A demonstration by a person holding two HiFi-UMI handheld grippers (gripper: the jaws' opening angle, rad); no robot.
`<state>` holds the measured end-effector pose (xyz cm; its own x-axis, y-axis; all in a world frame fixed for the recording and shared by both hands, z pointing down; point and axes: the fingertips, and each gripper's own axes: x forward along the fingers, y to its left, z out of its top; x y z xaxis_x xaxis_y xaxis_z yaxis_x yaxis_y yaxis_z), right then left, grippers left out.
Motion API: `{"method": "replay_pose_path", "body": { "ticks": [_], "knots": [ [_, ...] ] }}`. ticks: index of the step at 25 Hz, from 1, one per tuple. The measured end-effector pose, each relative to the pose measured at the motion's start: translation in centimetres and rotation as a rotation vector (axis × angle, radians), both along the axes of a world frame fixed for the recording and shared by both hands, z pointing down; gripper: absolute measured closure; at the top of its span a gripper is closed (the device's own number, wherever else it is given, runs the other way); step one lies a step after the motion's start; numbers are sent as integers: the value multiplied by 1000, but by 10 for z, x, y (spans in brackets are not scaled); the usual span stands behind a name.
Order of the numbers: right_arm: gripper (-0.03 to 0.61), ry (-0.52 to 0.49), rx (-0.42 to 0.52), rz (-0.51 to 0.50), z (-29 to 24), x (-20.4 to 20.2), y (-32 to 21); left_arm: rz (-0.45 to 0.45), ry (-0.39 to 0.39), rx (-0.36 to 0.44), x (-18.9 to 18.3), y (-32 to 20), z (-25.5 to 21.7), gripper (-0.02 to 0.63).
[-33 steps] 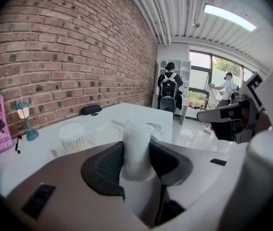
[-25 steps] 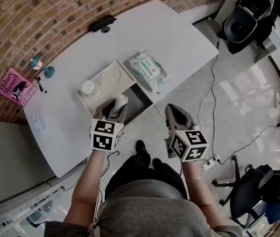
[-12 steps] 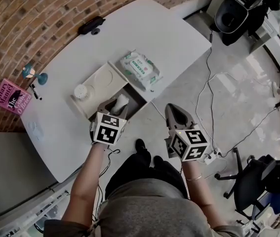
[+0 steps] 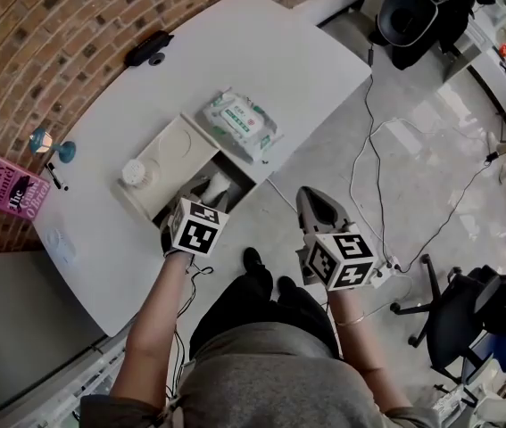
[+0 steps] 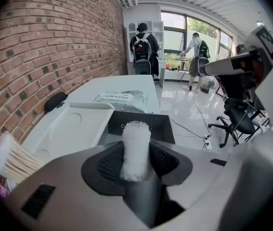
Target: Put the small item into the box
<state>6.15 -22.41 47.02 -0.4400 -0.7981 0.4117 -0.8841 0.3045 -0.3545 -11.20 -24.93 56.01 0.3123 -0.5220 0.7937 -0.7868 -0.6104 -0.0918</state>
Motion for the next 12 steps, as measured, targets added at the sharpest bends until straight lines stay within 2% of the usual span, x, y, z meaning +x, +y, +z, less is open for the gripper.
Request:
{"method": "replay_pose_path", "body": {
  "ticks": [12],
  "knots": [
    [572, 13, -12, 5, 1, -3, 4, 39, -43, -95, 1, -6, 27, 436]
  ]
}}
